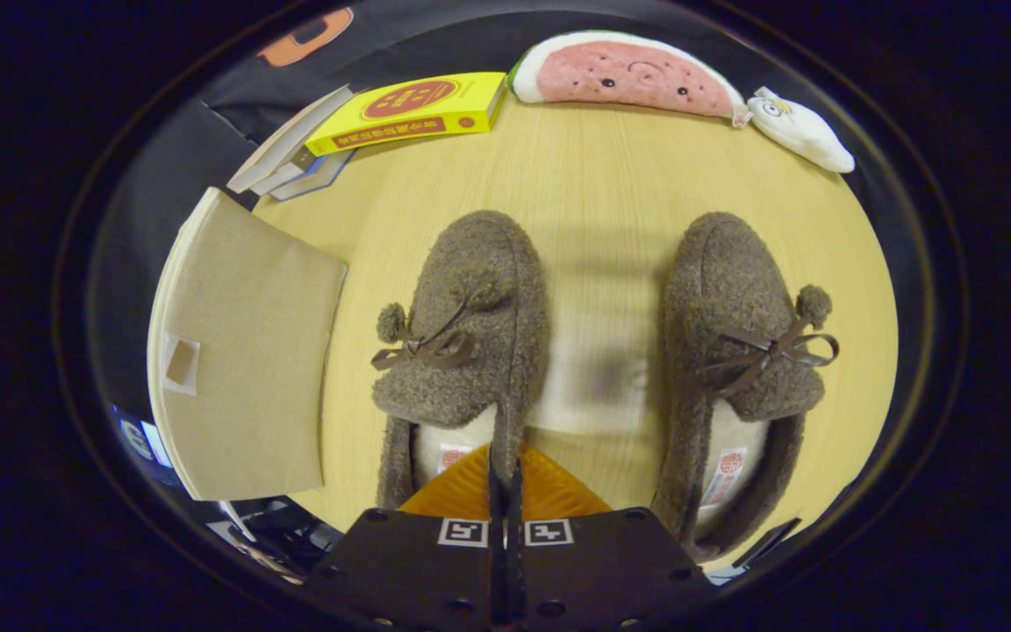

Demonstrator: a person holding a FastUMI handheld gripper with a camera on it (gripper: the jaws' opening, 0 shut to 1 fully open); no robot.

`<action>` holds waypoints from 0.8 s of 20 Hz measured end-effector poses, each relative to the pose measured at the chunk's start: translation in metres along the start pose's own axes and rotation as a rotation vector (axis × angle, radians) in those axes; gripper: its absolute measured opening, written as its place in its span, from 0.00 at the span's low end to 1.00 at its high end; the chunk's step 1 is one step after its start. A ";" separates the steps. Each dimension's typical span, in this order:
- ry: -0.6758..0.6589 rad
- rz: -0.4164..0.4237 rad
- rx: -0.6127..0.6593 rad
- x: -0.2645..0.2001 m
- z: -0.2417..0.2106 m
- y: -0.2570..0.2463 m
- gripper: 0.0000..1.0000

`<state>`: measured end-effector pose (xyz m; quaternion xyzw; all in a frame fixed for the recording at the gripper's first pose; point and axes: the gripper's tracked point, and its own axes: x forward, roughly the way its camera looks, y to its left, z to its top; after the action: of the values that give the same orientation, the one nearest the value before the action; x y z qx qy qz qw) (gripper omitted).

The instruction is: Open the storage box then place both shoes into the box .Put the left shoe in first, then the right shoe, with the right side of both shoes facing outward in a uniform manner.

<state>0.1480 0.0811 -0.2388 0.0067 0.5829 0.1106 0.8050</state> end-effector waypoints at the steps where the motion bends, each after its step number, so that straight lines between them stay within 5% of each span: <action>1: 0.001 0.010 0.003 -0.003 0.000 0.000 0.01; 9: -0.063 0.133 0.049 -0.080 -0.006 0.031 0.01; 16: -0.182 0.240 0.020 -0.169 0.011 0.113 0.00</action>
<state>0.0885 0.1612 -0.0610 0.0941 0.5037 0.1992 0.8353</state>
